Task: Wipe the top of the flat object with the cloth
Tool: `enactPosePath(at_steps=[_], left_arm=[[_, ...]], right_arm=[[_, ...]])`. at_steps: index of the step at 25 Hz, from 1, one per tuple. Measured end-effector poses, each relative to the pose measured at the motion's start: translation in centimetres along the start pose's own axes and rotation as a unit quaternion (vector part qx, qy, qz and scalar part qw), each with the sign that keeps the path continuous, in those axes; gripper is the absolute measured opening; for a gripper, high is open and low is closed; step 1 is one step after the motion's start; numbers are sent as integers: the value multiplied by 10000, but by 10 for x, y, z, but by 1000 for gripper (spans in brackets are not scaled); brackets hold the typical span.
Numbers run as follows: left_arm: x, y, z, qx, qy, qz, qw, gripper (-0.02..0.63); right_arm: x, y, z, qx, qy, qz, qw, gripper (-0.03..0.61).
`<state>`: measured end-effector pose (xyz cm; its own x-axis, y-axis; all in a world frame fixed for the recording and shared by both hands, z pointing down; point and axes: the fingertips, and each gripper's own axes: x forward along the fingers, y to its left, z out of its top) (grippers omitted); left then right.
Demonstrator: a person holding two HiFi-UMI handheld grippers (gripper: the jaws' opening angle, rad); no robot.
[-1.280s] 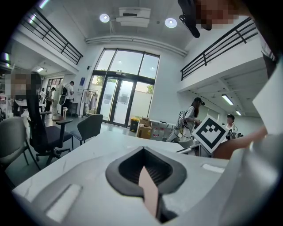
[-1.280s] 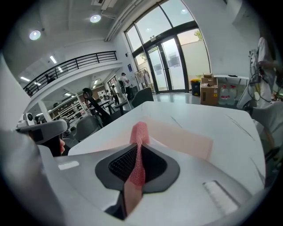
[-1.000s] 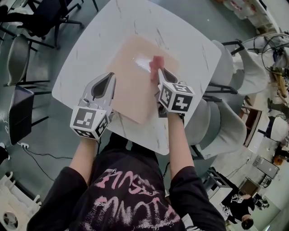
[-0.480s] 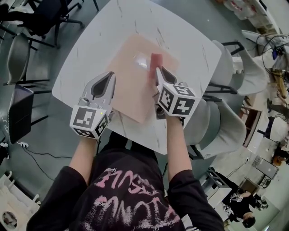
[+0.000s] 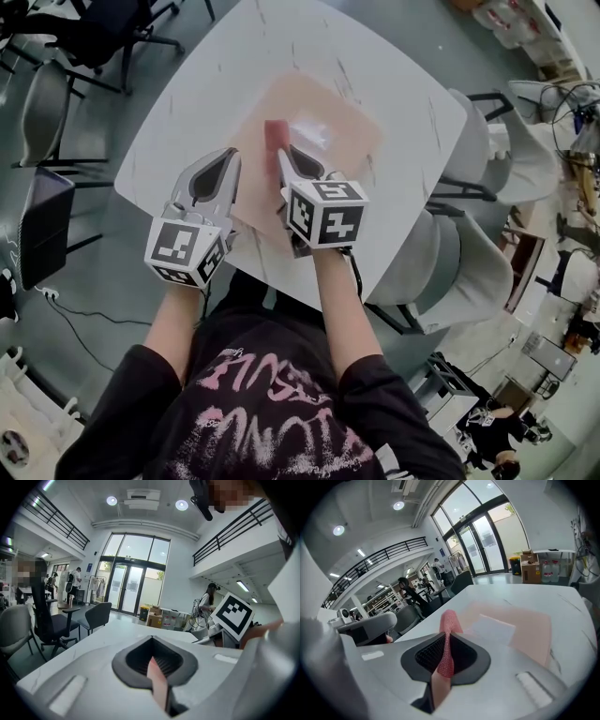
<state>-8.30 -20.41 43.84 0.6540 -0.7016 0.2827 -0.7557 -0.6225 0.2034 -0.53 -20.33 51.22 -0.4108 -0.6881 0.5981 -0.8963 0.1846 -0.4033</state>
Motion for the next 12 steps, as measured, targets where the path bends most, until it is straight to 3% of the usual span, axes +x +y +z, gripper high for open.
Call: enactPosePath(at_steps=[5, 12], left_arm=[[-4, 4, 2, 4, -28, 57, 10000, 0], [-3, 2, 0, -2, -34, 17, 10000, 0]], right_arm=[[8, 24, -15, -100, 224, 243, 9994, 51], [10, 23, -26, -108, 368, 226, 9990, 51]])
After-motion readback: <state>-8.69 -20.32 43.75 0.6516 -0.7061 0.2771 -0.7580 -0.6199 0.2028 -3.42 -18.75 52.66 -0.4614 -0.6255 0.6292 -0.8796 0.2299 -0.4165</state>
